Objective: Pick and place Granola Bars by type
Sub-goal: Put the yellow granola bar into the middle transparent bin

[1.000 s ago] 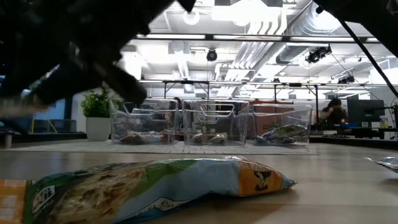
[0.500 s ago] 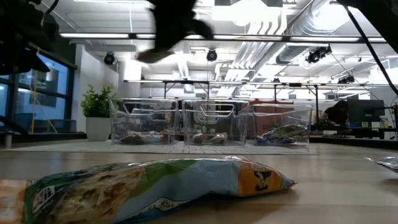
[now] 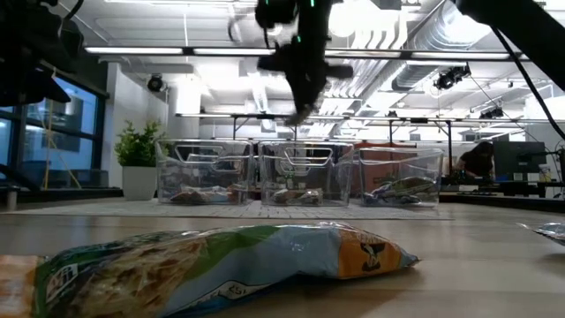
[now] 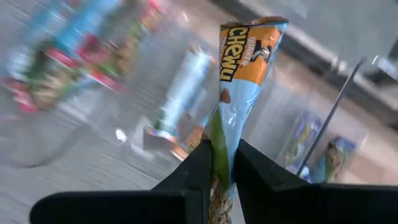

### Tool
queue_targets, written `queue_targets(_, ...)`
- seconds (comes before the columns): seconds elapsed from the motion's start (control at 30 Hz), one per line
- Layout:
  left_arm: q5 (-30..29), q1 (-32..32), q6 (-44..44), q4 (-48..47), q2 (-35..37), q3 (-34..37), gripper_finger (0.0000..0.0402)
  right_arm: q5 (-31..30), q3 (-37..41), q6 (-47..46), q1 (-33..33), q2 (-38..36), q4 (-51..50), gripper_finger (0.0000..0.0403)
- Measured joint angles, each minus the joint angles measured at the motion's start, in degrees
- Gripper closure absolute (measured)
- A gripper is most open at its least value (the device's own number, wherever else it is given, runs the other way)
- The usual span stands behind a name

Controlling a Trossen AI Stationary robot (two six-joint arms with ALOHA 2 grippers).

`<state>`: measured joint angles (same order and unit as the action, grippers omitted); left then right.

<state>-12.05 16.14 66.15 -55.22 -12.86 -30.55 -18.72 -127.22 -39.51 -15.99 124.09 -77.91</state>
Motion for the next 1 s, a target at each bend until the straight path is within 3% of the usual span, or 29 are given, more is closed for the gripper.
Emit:
queue_targets(0.17, 0.0, 0.0, -0.1, 0.0, 0.0, 0.0, 0.0197, 9.4, 8.2, 0.4, -2.9, 0.1, 2.9, 0.0344)
queue_targets(0.37, 1.6, 0.0, -1.3, 0.0, 0.0, 0.0, 0.0197, 15.8, 14.1, 2.3, -3.8, 0.1, 8.8, 0.0288)
queue_targets(0.5, 2.6, 0.0, -1.9, -0.3, 0.0, 0.0, 0.0197, 16.1, 14.1, 3.8, -4.0, -0.1, 10.9, 0.026)
queue_targets(0.67, 3.8, 0.0, -3.4, -0.3, 0.0, 0.0, 0.0197, 18.4, 9.2, 7.4, -3.4, -2.9, 11.0, 0.0259)
queue_targets(0.8, 4.2, 0.0, -4.5, -0.5, 0.0, 0.0, 0.0197, 20.8, 6.1, 9.9, 0.6, -7.3, 11.8, 0.026)
queue_targets(1.0, 4.2, 0.0, -6.5, -1.1, 0.0, 0.0, 0.0197, 22.3, 6.1, 14.4, 13.1, -12.6, 13.2, 0.026)
